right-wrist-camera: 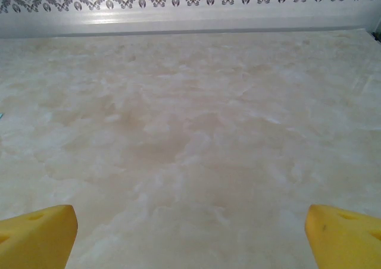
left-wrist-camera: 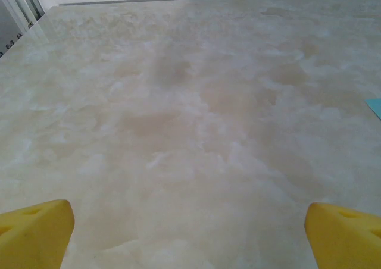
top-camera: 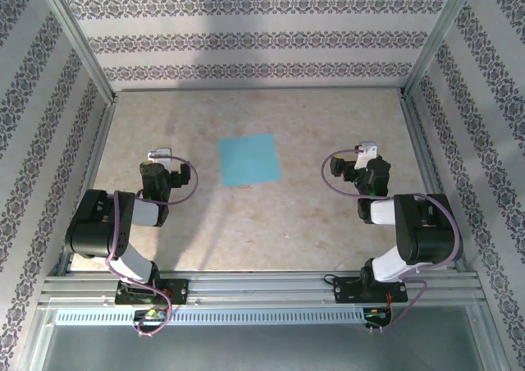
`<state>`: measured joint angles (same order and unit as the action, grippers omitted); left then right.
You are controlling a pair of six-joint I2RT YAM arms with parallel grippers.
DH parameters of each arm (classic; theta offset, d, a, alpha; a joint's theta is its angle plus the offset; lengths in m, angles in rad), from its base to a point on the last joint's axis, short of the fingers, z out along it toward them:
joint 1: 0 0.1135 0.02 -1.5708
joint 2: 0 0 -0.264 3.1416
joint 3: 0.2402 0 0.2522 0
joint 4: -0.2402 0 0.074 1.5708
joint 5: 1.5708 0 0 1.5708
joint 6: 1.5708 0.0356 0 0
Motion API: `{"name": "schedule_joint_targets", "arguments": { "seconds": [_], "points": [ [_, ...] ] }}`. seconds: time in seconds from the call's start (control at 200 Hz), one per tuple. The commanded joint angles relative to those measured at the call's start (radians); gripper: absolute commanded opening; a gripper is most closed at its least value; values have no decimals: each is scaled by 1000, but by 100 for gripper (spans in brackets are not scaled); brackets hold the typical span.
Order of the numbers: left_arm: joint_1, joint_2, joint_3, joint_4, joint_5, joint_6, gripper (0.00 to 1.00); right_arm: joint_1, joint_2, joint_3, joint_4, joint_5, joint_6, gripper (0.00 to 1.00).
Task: Fold a paper plane with a square sheet of paper (fold left side to right side)
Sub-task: Move the square sheet of paper to the center of the table.
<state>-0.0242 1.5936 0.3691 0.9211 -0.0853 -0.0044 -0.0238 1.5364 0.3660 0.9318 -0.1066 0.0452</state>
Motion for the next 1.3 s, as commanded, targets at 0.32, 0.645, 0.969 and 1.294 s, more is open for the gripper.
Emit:
{"name": "schedule_joint_targets", "arguments": {
  "seconds": [0.32,0.645,0.969,1.294],
  "points": [
    [10,0,10,50,11,-2,100,-1,-5,8,25,-8,-10,98],
    [10,0,11,48,12,-5,100,-2,-4,8,26,-10,-8,98],
    [9,-164,37,-133,-52,-21,100,-11,-196,21,-165,103,46,98],
    [7,-357,368,-801,86,-387,100,-48,-579,137,-727,26,263,98]
  ]
}}
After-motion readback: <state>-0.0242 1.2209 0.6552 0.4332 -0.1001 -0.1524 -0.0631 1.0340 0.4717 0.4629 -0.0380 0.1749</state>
